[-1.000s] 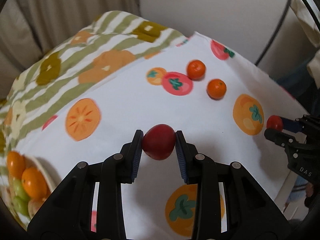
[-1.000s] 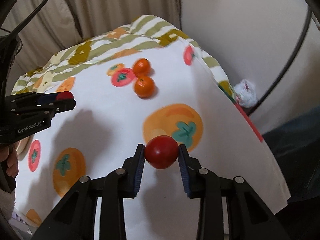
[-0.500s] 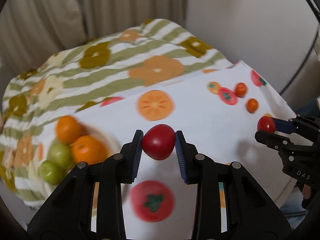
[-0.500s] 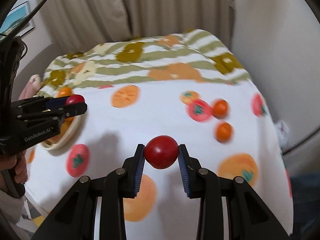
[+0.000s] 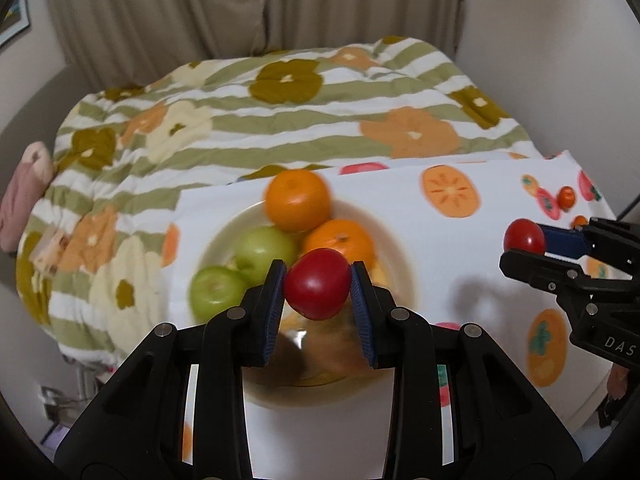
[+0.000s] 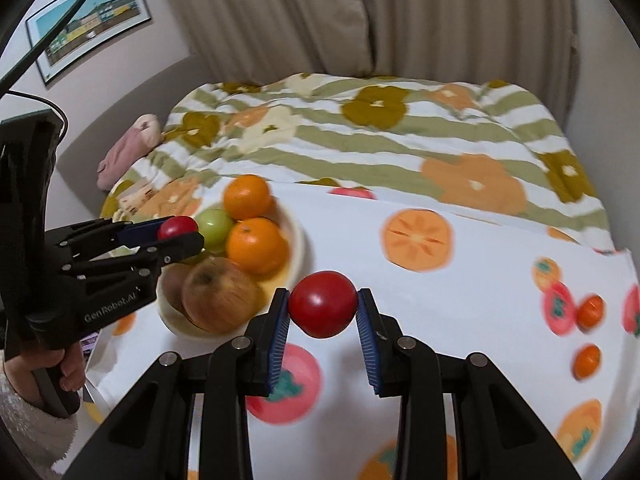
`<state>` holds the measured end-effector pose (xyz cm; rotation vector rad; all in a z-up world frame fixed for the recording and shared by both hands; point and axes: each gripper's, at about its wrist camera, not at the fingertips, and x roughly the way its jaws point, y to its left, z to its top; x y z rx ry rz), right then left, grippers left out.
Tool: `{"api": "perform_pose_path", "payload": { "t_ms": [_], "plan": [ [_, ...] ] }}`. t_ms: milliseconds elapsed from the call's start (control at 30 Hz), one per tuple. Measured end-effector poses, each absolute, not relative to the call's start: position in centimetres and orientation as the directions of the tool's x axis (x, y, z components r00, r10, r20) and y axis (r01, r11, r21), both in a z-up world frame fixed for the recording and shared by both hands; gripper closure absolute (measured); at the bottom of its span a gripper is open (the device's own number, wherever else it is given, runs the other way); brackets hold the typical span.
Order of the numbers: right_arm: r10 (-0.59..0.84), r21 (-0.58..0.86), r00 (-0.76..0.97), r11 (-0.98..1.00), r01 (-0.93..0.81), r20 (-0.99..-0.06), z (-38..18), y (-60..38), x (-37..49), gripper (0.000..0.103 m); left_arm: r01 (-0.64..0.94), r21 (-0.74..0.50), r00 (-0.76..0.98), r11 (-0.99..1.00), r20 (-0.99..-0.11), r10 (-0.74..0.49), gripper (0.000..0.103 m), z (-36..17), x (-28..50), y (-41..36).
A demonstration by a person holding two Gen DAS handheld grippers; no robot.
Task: Organize fruits
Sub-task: 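Carry both red tomatoes over the cream bowl with both tools, then open the left tool over the bowl while the right tool releases its tomato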
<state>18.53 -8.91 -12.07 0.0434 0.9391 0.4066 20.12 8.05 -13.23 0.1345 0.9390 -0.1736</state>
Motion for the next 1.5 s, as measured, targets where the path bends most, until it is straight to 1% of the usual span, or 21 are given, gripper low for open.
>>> {"api": "perform_pose_path", "payload": {
  "t_ms": [133, 300, 533, 567, 600, 633, 667, 700, 733, 767, 833, 967, 1133, 1500],
  "plan": [
    [0.38, 0.215, 0.503, 0.91, -0.356, -0.776, -12.6, -6.4, 20.1, 0.072, 0.2, 0.067, 0.557, 0.978, -0.829, -0.057, 0.066, -15.0, 20.6, 9.5],
    [0.388, 0.213, 0.493, 0.903, -0.374, -0.779, -12.9, -4.6, 21.2, 0.072, 0.229, 0.093, 0.547, 0.969, -0.836, -0.049, 0.066, -16.4, 21.0, 9.7],
    [0.382, 0.213, 0.484, 0.905, -0.369, -0.787, -13.2, -4.0, 21.7, 0.072, 0.262, 0.084, 0.55, 0.961, -0.831, -0.078, 0.066, -16.6, 21.1, 9.5],
    [0.382, 0.213, 0.482, 0.905, -0.368, -0.789, -13.2, -4.0, 21.8, 0.072, 0.266, 0.082, 0.551, 0.96, -0.83, -0.082, 0.064, -16.5, 21.0, 9.6],
    [0.381, 0.212, 0.48, 0.905, -0.369, -0.79, -13.3, -3.9, 21.8, 0.072, 0.27, 0.083, 0.549, 0.959, -0.832, -0.083, 0.06, -16.4, 21.0, 9.6],
    [0.38, 0.211, 0.479, 0.905, -0.369, -0.791, -13.2, -3.8, 21.8, 0.072, 0.267, 0.093, 0.55, 0.959, -0.832, -0.072, 0.048, -16.4, 20.9, 9.6],
    [0.381, 0.212, 0.478, 0.905, -0.37, -0.792, -13.2, -3.8, 21.8, 0.072, 0.251, 0.123, 0.563, 0.96, -0.825, -0.041, 0.031, -16.3, 20.8, 9.8],
    [0.382, 0.212, 0.477, 0.904, -0.371, -0.792, -13.2, -3.7, 21.9, 0.072, 0.246, 0.131, 0.57, 0.96, -0.821, -0.034, 0.021, -16.1, 20.7, 9.9],
    [0.383, 0.212, 0.477, 0.903, -0.373, -0.791, -13.1, -3.6, 22.0, 0.072, 0.245, 0.123, 0.576, 0.962, -0.816, -0.042, 0.004, -15.9, 20.5, 10.3],
    [0.385, 0.212, 0.475, 0.902, -0.377, -0.791, -13.1, -3.4, 22.0, 0.072, 0.241, 0.111, 0.582, 0.964, -0.812, -0.052, 0.0, -15.6, 20.3, 10.6],
    [0.392, 0.213, 0.468, 0.895, -0.391, -0.792, -13.0, -3.0, 22.2, 0.072, 0.23, 0.095, 0.589, 0.968, -0.806, -0.061, 0.0, -15.2, 19.7, 11.4],
    [0.419, 0.216, 0.444, 0.873, -0.438, -0.792, -12.9, -1.7, 22.7, 0.072, 0.217, 0.107, 0.583, 0.97, -0.812, -0.04, 0.0, -15.1, 19.3, 12.5],
    [0.452, 0.217, 0.391, 0.83, -0.514, -0.802, -13.5, 1.0, 23.3, 0.072, 0.2, 0.092, 0.582, 0.976, -0.812, -0.043, 0.0, -14.8, 18.9, 13.8],
    [0.476, 0.244, 0.336, 0.802, -0.546, -0.813, -15.4, 3.7, 24.6, 0.072, 0.16, 0.087, 0.573, 0.983, -0.82, -0.021, 0.0, -15.1, 18.9, 16.2]
  ]
}}
